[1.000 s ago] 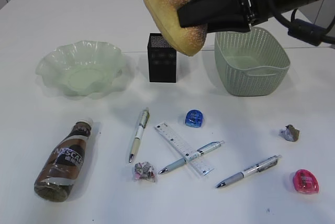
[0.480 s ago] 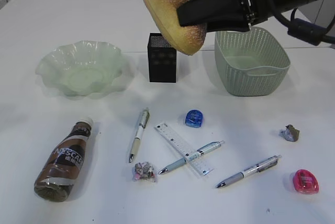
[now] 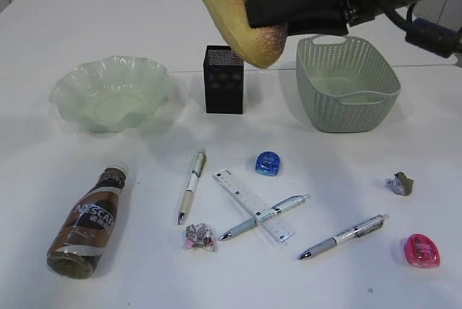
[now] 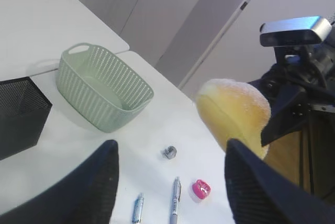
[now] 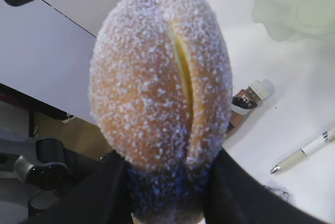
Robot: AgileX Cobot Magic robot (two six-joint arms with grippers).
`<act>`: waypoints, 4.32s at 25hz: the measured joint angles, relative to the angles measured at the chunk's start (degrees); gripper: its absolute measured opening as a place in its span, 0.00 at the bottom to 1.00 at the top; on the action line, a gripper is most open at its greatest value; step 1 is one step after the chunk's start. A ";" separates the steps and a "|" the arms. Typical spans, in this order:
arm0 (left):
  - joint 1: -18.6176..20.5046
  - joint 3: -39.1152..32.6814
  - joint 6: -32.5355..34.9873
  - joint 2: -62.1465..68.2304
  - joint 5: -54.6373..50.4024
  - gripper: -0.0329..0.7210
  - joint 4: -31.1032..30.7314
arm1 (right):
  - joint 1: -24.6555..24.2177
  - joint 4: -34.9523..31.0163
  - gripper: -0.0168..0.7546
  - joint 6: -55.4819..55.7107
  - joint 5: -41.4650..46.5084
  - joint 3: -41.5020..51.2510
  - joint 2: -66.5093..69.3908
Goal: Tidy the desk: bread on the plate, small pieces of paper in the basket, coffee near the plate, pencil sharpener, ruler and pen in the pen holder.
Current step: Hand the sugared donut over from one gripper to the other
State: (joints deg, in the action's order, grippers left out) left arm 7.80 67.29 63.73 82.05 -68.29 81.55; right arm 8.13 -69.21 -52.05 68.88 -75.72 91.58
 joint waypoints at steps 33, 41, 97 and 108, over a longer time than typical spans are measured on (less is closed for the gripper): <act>-9.18 0.00 -0.19 17.00 1.04 0.57 19.04 | 0.00 -6.70 0.40 -3.97 0.00 0.00 -0.88; -11.66 0.00 -1.97 16.01 1.19 0.67 19.04 | 0.00 -6.73 0.40 -4.07 0.00 0.00 -0.88; -21.79 6.69 -6.78 16.19 1.88 0.85 19.04 | 0.00 -7.21 0.40 -3.54 0.00 0.00 -0.88; -21.79 6.69 -6.82 16.19 1.98 0.84 19.04 | 0.00 -7.21 0.40 -3.18 0.00 0.00 -0.88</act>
State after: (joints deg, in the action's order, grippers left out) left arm -13.99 73.98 56.91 98.25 -66.30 100.60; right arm 8.13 -76.43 -55.23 68.88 -75.72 90.71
